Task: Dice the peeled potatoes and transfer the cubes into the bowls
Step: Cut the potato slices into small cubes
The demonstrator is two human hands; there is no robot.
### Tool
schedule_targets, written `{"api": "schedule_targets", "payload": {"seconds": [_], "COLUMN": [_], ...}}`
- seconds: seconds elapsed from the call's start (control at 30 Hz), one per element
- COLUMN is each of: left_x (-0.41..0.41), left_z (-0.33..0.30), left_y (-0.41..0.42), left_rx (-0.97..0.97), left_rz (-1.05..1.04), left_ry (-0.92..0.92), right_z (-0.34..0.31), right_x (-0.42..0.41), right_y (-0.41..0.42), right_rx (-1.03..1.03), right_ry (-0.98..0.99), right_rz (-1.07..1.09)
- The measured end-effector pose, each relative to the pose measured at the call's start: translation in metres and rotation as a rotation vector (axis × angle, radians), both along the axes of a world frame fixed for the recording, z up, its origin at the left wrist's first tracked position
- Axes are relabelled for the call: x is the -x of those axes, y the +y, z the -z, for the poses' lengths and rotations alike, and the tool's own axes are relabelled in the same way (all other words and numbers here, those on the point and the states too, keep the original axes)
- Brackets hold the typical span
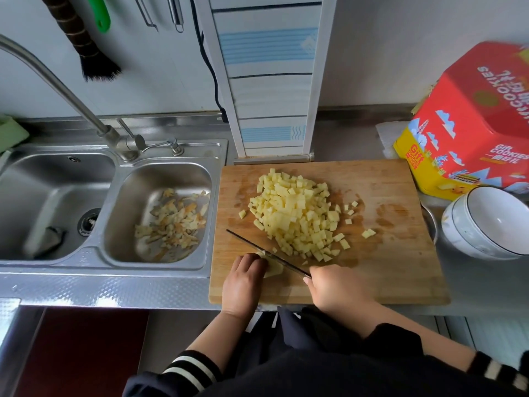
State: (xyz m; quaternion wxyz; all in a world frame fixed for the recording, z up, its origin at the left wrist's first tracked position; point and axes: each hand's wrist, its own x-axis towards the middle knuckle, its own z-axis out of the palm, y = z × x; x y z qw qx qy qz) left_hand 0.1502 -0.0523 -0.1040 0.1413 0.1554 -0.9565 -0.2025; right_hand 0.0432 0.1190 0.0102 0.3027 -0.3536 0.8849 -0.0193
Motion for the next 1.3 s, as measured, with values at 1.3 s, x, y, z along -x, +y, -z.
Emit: {"api": "schedule_targets", "payload": {"seconds": [1.3], "left_x": [0.125], "left_z": [-0.128], "left_y": [-0.028], "left_rx": [-0.048], "left_rz": [0.327], "left_ry": [-1.002], "right_z": [0.004], "right_x": [-0.008], "right_y": [-0.012], "right_rx": [-0.079], "right_ry": [-0.011], "right_rz": [-0.022]}}
